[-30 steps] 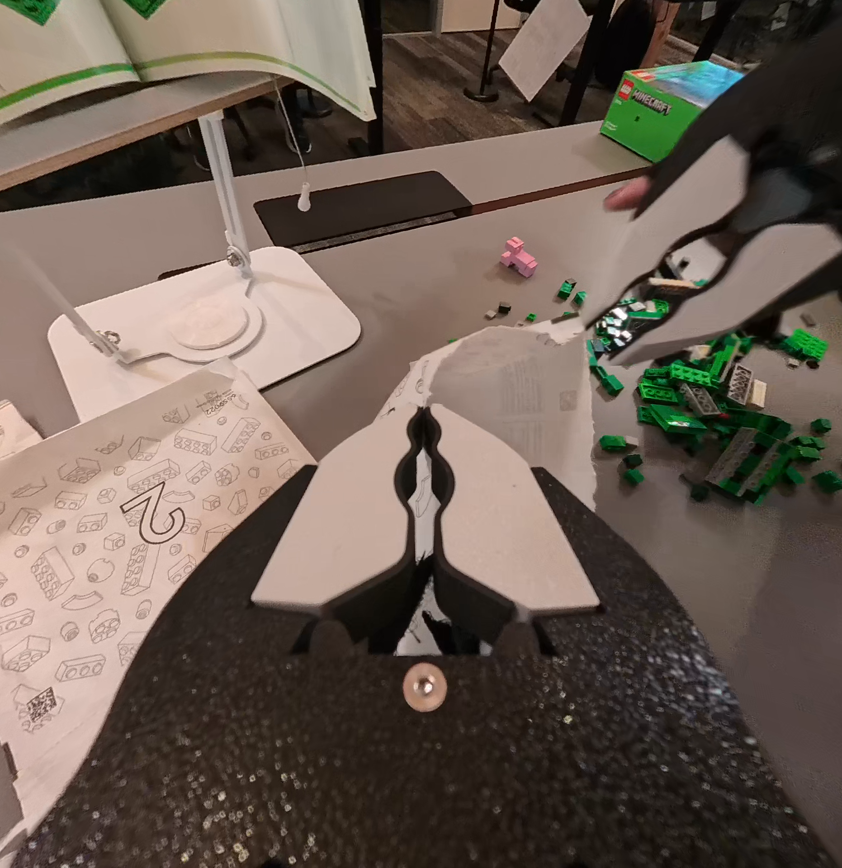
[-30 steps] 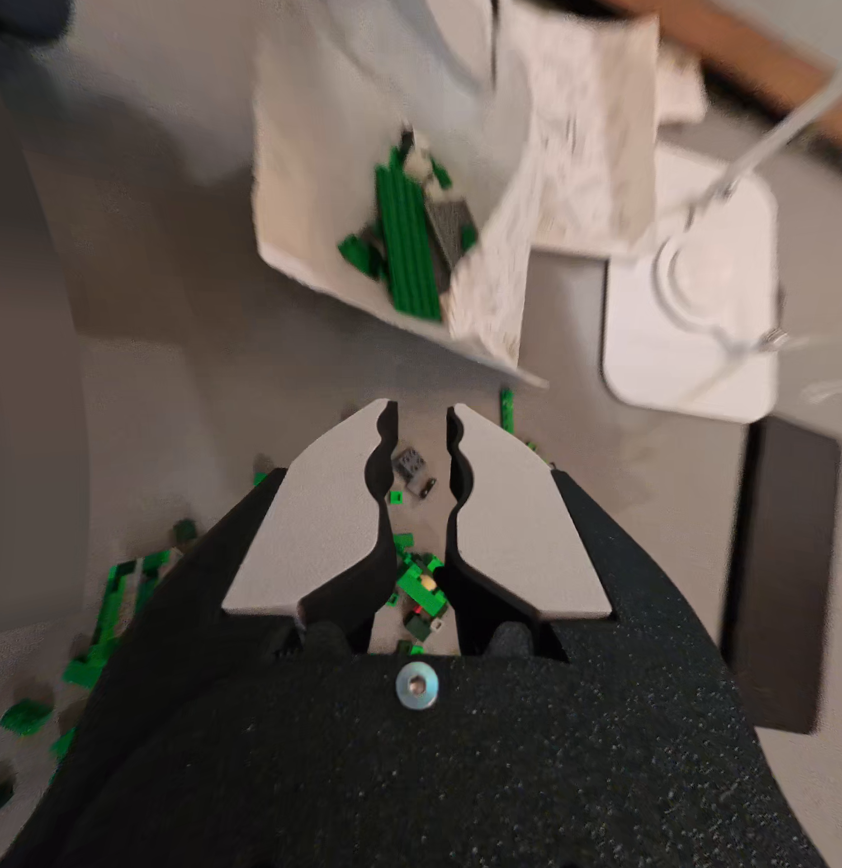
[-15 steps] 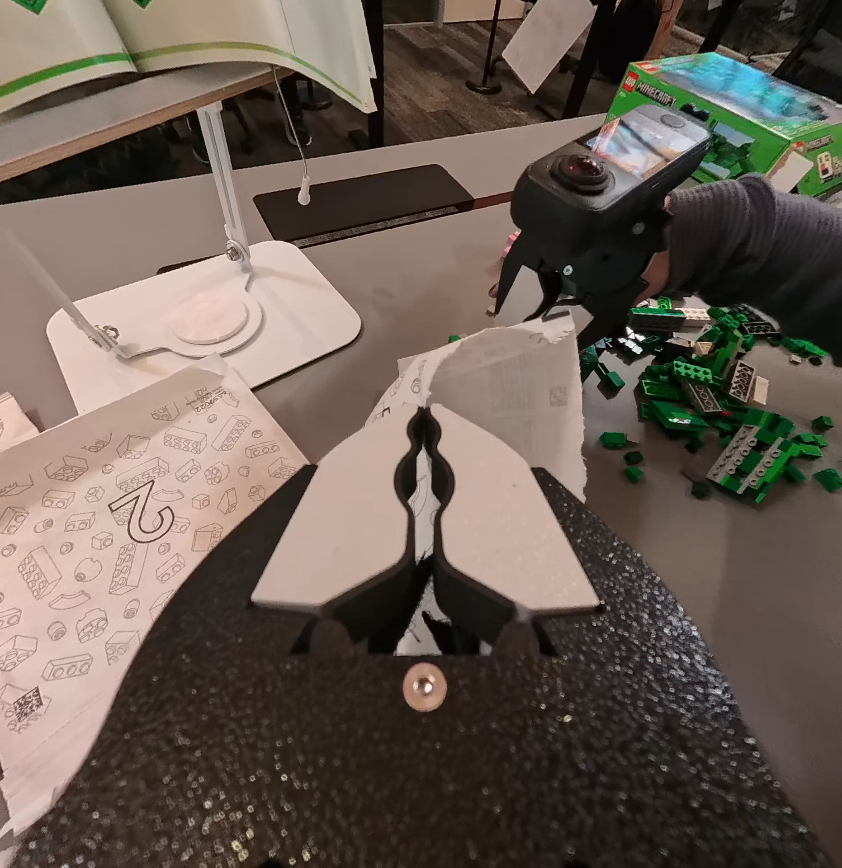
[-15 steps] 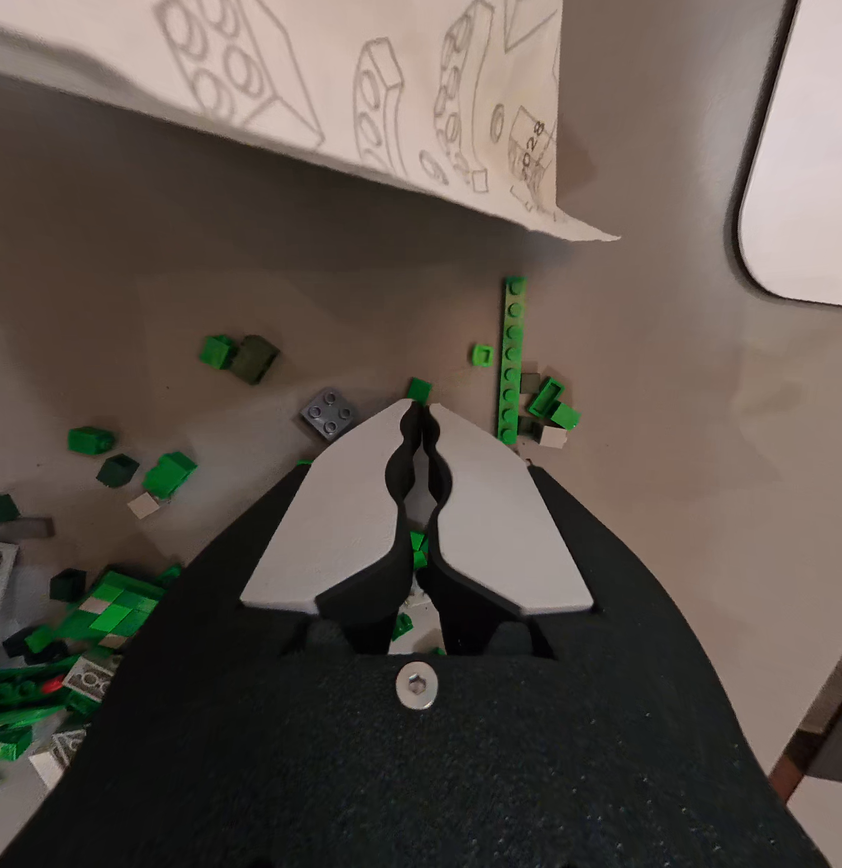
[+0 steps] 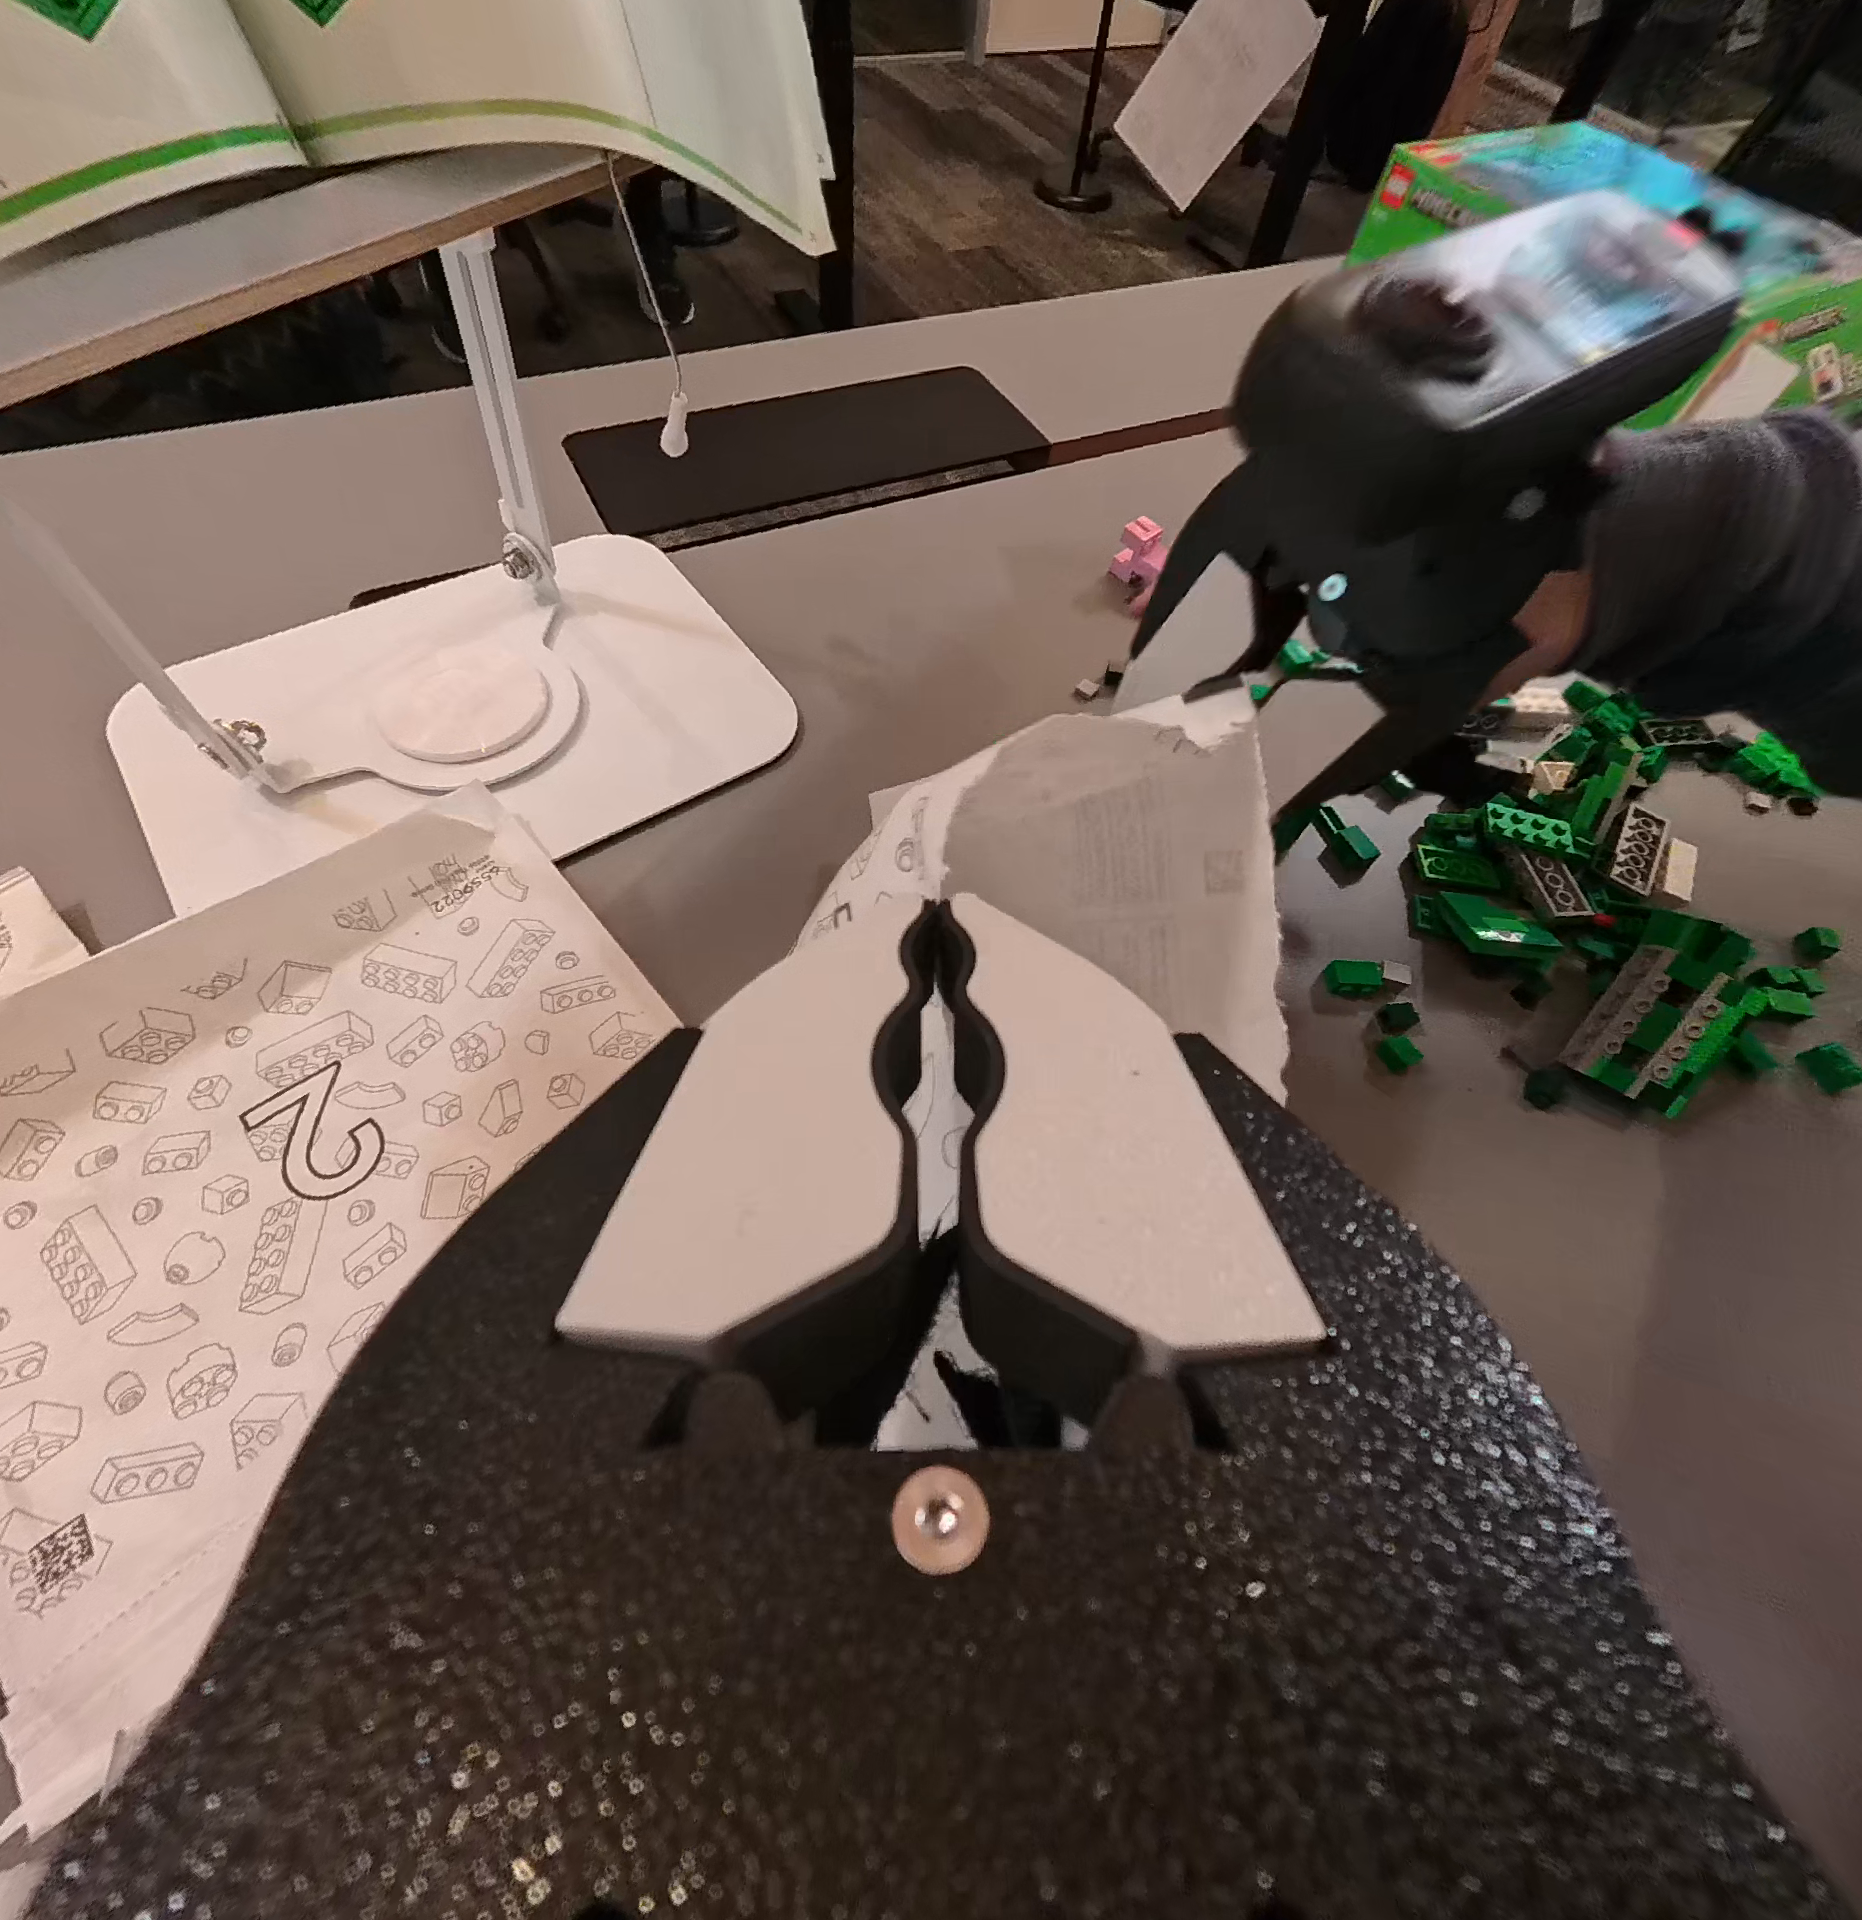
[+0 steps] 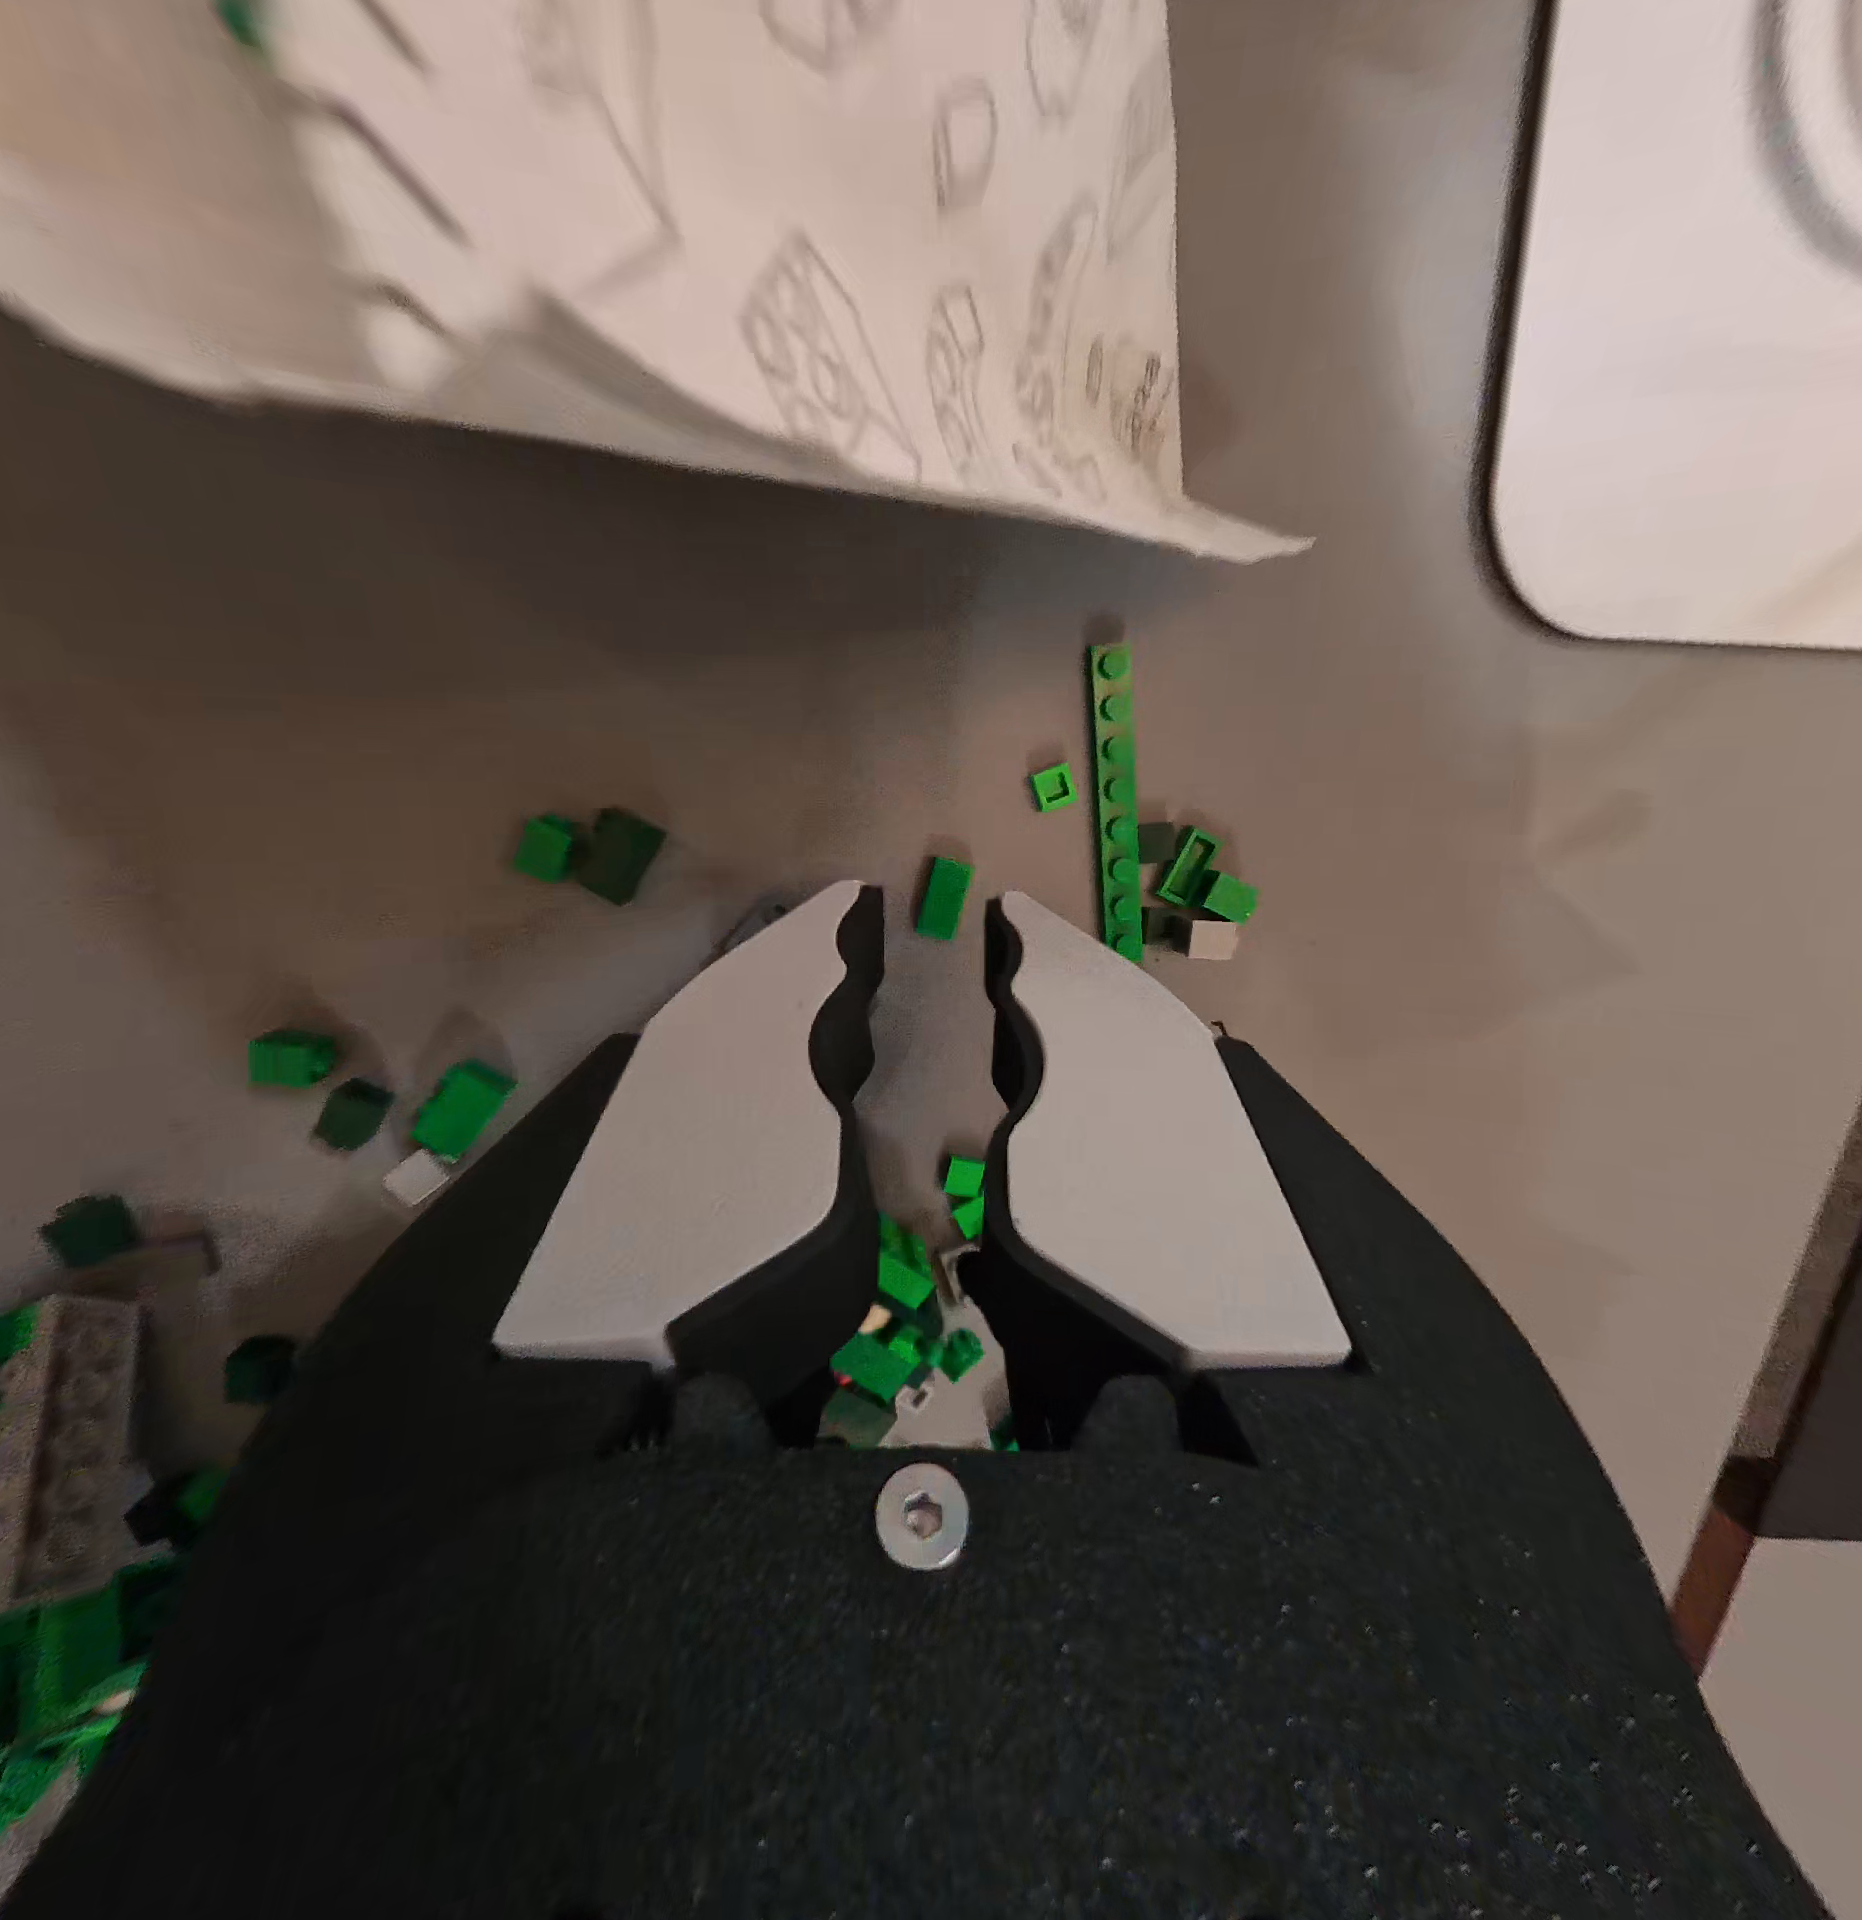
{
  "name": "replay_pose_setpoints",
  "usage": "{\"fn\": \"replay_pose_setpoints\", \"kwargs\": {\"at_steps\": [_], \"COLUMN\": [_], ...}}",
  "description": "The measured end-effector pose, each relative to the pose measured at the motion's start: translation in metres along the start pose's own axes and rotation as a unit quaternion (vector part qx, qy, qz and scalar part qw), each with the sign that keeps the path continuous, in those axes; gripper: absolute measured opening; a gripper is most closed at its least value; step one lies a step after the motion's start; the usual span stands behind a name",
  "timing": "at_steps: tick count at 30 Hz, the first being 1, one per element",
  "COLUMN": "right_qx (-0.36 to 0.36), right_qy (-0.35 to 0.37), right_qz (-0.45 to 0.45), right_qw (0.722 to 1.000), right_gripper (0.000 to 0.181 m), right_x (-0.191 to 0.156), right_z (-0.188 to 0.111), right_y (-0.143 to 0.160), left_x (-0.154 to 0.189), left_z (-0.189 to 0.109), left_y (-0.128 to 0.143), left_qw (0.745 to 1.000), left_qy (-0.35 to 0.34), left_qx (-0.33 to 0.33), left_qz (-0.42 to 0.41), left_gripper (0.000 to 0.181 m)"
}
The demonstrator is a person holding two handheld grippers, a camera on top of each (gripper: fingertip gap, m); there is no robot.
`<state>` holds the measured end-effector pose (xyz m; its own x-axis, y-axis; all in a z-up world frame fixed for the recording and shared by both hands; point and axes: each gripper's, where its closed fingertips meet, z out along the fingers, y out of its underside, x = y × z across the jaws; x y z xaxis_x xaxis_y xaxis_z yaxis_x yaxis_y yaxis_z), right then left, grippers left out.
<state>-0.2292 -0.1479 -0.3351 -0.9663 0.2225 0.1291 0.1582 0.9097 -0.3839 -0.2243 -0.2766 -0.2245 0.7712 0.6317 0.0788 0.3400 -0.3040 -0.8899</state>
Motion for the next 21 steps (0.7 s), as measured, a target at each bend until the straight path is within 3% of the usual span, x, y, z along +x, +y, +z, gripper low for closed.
{"fn": "replay_pose_setpoints", "kwargs": {"at_steps": [6,11,15,19,21], "right_qx": [-0.031,-0.046,0.021,0.158,0.195], "right_qy": [-0.029,-0.026,0.005,0.007,0.012], "right_qz": [0.023,0.020,-0.004,-0.039,-0.069], "right_qw": [0.999,0.998,1.000,0.987,0.978], "right_gripper": [0.018,0.007,0.007,0.007,0.007], "right_x": [0.002,-0.002,-0.016,-0.043,-0.056], "right_z": [0.019,0.013,-0.028,-0.083,-0.094], "right_y": [0.007,0.012,-0.008,-0.051,-0.071], "left_x": [0.001,0.002,0.001,0.002,0.004], "left_z": [-0.001,0.000,-0.001,0.000,0.002], "left_y": [0.000,0.000,0.000,0.000,0.000], "left_qw": [1.000,1.000,1.000,1.000,1.000], "left_qy": [0.000,0.001,-0.001,0.003,0.004], "left_qx": [-0.002,-0.004,-0.002,-0.003,-0.006], "left_qz": [0.003,0.005,0.003,0.002,0.006], "left_gripper": [0.000,0.000,0.000,0.000,0.000]}}
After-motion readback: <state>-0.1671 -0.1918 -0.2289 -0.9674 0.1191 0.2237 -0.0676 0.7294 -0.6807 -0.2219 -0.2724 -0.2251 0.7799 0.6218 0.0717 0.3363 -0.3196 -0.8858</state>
